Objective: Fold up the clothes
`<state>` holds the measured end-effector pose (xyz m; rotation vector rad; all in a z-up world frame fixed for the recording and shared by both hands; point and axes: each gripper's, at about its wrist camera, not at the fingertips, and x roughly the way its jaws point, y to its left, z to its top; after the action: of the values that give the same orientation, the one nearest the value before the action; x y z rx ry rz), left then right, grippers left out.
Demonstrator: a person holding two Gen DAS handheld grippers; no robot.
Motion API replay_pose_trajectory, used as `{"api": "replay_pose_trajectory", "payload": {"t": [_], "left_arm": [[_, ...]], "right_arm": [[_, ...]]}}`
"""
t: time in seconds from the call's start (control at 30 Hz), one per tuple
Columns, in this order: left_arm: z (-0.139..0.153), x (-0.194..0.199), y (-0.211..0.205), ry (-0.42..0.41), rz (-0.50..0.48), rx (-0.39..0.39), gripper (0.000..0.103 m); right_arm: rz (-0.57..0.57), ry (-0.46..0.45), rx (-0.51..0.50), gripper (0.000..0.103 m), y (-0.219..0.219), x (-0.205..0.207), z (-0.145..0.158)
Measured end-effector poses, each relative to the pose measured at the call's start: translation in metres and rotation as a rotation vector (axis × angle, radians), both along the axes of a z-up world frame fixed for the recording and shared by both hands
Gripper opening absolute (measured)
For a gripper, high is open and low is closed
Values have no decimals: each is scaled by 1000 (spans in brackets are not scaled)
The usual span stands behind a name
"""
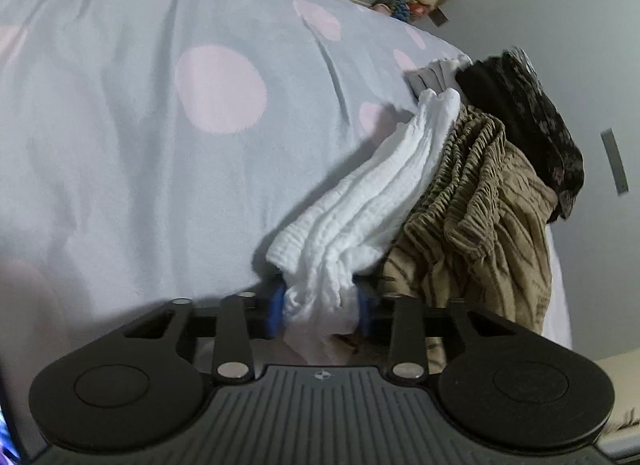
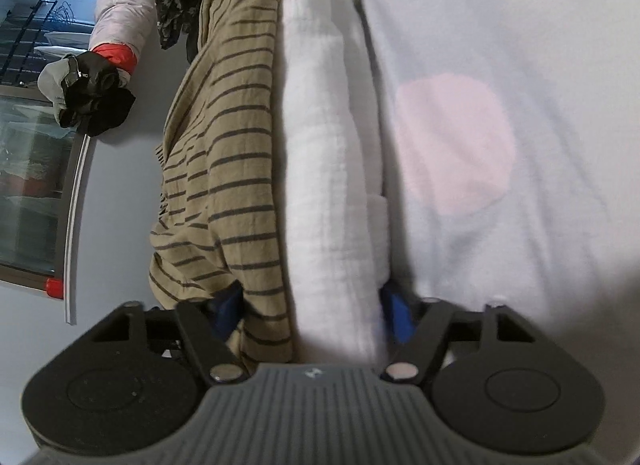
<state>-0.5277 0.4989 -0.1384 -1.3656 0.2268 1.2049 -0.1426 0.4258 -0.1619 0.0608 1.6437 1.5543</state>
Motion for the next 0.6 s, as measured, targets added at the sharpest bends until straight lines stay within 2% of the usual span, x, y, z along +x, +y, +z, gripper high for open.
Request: {"api": "replay_pose_trajectory", "payload": {"t": [0.2,0.47,0.6], "left_arm": [[15,4,-1,35,19,28,22],[62,-15,4,102,21,87,20],[67,-25,10,152,3,84,20]], "right_arm": [[7,0,-13,50,3,-4,6],[18,104,-42,46,9,-16,20],[20,153,-62,46,8,-34,21]]}}
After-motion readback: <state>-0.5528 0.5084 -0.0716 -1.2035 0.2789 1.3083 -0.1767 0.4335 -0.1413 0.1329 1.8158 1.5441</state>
